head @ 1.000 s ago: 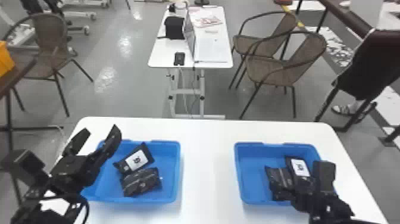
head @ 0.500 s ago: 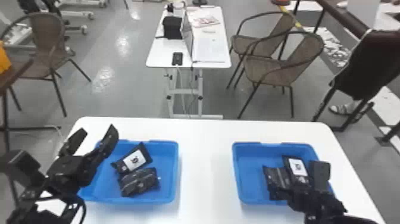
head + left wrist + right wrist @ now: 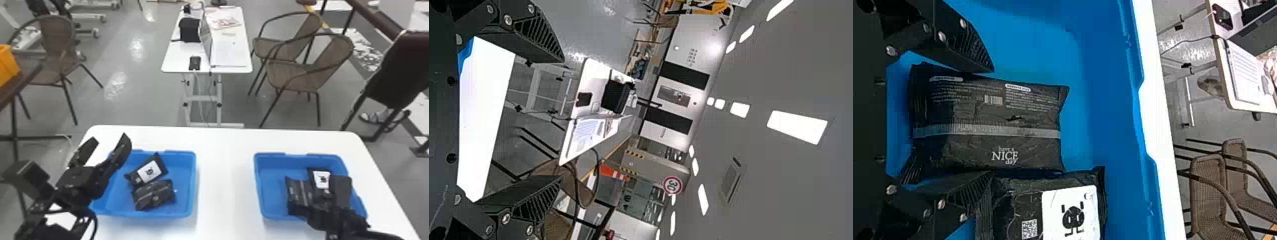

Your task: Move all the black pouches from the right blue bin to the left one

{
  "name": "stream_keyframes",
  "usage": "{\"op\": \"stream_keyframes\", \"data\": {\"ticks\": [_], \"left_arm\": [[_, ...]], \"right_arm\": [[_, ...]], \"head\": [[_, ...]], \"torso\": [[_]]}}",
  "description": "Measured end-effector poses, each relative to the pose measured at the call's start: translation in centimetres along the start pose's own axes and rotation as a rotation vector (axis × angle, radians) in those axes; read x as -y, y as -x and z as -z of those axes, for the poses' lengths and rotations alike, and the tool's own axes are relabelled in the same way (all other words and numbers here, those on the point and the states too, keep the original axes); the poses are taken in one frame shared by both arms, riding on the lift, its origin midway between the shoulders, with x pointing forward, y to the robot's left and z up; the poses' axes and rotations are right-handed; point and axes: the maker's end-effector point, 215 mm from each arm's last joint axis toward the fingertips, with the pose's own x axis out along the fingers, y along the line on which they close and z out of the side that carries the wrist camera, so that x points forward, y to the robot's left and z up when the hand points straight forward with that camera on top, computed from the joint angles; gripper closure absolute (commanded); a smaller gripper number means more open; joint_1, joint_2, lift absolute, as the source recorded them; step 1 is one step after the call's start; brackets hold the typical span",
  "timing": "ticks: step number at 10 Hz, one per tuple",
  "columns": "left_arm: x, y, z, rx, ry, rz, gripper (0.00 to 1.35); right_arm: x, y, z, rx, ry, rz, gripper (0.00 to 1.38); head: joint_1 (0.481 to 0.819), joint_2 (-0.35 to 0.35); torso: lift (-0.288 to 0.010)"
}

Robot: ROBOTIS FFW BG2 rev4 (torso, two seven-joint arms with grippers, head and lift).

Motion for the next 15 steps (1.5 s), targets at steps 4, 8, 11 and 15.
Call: {"op": "stream_keyframes", "data": {"ticks": [4,8,11,15], "left_arm": [[-0.1,0.1,0.3,0.001,0.011,-0.006,0.21],[0.0,-0.3,0.4,-0.006,0.043,-0.004,0.21],[2.1,-2.0,0.5,-0.065,0.141,0.074,0.21],[6.5,-4.4,0.9,-0.17,0.219,0.217,0.21]], "right_arm": [[-2.1,0.8,-1.9,0.101,-0.022,-0.043,1.28],[-5.7,4.0,-9.4,0.295,0.101,-0.133,1.28],[-16.9,6.8,-19.1,0.443,0.328,-0.397,1.28],[-32.3,8.0,-22.1,0.502,0.445,-0.685,1.28]], "head": [[0.695,0.018],[0.695,0.028],[0.695,0.105],[0.695,0.198]], "torso": [[0.0],[0.0],[0.0],[0.0]]}}
